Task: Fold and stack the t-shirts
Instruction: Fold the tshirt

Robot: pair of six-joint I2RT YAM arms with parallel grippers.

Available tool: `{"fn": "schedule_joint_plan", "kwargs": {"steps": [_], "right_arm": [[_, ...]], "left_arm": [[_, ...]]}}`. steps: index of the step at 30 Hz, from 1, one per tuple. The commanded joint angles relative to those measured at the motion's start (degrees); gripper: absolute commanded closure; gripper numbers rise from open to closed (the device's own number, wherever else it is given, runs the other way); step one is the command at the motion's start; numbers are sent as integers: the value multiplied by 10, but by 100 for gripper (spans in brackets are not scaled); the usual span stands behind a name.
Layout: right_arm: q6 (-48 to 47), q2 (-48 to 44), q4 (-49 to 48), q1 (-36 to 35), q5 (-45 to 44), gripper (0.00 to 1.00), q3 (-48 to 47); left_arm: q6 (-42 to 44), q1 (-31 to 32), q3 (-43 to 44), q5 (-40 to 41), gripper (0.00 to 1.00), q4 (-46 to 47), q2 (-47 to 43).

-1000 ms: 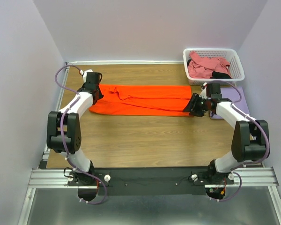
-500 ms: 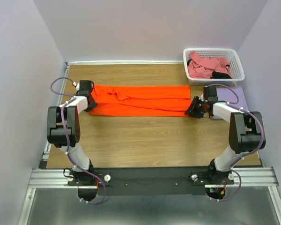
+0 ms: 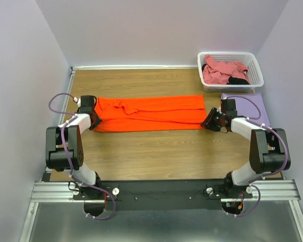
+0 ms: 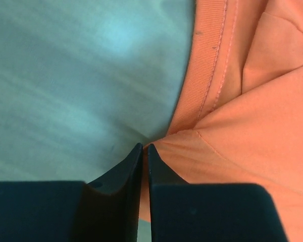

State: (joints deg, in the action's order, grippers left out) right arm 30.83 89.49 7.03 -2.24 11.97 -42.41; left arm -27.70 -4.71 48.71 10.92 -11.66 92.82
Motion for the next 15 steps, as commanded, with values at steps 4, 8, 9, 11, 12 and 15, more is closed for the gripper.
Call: {"fn": "schedule_joint_plan", "kwargs": {"steps": [4,8,9,11,12,15], "right_arm": [[-95,-49,147,-15,-15,55,-13],[-111,-72,162,-78,-52,53,-60],[-113,-72,163,-95,-63,52,-69],[-119,-60,163,-150,-102,48,-96],[-121,-54,163,-166,-115,47,-104],[-122,-15,163,-212,-156,46,-135]], "left_arm": [[5,-7,-36,14,72,-56,-91],[9,-7,-34,24,62,-57,-164],[9,-7,-36,24,57,-56,-177],[14,0,-41,17,51,-50,-211],[16,3,-43,14,51,-48,-221],[14,40,-48,5,49,-42,-257]]}}
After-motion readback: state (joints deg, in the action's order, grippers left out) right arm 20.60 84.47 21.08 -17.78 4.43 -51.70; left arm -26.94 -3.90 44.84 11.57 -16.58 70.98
